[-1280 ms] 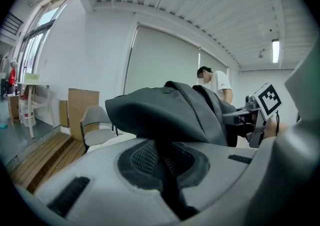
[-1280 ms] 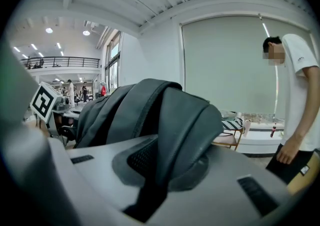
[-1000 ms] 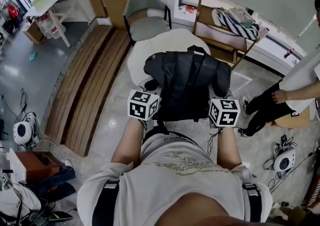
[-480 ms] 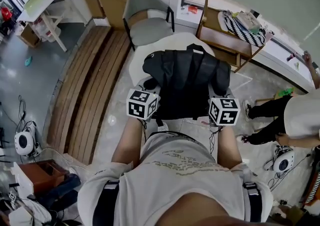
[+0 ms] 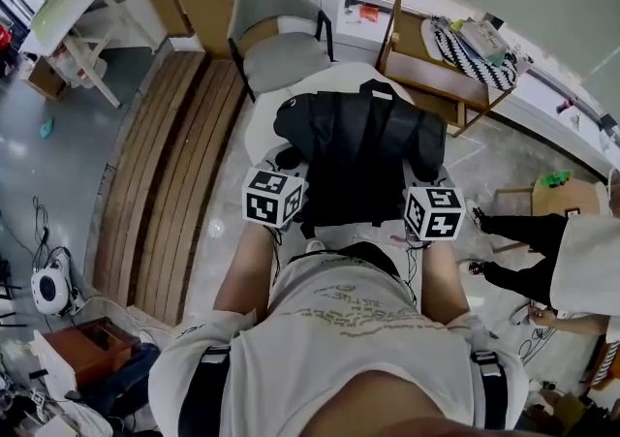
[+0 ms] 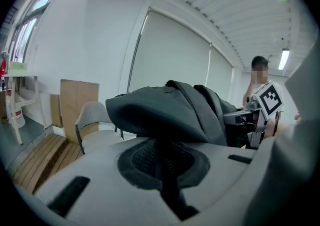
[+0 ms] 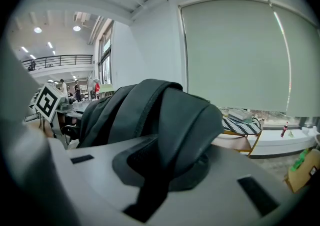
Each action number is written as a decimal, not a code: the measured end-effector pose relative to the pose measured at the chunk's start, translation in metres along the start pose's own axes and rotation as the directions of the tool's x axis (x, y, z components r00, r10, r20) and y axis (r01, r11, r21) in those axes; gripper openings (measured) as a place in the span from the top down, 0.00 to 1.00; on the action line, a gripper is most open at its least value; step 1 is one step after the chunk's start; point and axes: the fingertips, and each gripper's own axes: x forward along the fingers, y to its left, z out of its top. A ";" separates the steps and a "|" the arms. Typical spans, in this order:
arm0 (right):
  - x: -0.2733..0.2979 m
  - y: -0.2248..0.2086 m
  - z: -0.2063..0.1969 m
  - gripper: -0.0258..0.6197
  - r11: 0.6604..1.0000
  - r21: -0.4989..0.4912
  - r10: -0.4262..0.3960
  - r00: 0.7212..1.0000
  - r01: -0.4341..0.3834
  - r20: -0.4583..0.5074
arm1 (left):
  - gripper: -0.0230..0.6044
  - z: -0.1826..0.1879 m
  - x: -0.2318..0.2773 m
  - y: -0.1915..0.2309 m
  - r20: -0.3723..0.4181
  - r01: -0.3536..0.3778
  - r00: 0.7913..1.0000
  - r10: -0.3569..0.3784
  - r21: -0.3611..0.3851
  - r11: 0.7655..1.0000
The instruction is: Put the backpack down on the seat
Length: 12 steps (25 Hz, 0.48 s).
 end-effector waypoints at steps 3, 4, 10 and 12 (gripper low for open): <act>0.013 -0.014 -0.003 0.87 1.000 0.007 0.009 1.000 -0.009 -0.021 | 0.92 -0.002 0.018 0.002 -0.022 -0.011 1.000 0.011 -0.009 1.000; 0.019 -0.019 -0.004 0.87 1.000 0.010 0.016 0.999 -0.016 -0.028 | 0.92 -0.003 0.024 0.003 -0.032 -0.014 0.999 0.014 -0.011 1.000; 0.059 -0.053 -0.018 0.87 0.995 0.047 0.094 0.992 -0.090 -0.082 | 0.92 -0.011 0.069 0.009 -0.107 -0.055 0.993 0.053 -0.015 0.998; 0.072 -0.060 -0.022 0.87 0.992 0.051 0.120 0.988 -0.115 -0.093 | 0.92 -0.014 0.080 0.014 -0.121 -0.069 0.990 0.066 -0.020 0.997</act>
